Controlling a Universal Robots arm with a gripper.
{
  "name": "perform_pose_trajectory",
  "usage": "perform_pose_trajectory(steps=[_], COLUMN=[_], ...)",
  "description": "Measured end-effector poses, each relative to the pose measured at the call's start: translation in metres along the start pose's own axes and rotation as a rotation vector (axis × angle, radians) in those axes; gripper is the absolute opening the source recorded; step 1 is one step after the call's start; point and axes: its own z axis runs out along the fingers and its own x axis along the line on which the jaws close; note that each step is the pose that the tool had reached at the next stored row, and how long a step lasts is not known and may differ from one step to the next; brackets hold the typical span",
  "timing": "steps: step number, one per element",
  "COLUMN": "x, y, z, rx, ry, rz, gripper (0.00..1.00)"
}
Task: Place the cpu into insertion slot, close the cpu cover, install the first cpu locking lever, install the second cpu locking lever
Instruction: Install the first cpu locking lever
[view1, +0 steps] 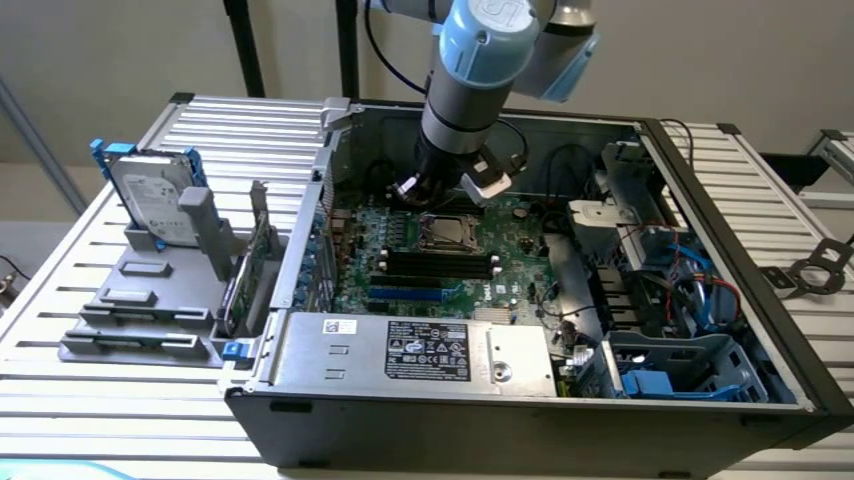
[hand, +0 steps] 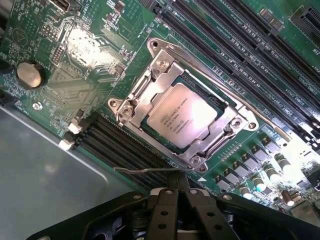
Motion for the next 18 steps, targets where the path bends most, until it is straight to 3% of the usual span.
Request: perform_pose_trajectory(steps=[18], x=[0.011], y=[0.0059], z=[0.0029], rx=[-0.0006], ry=[-0.0021], rz=[-0.004], gripper=[0.11])
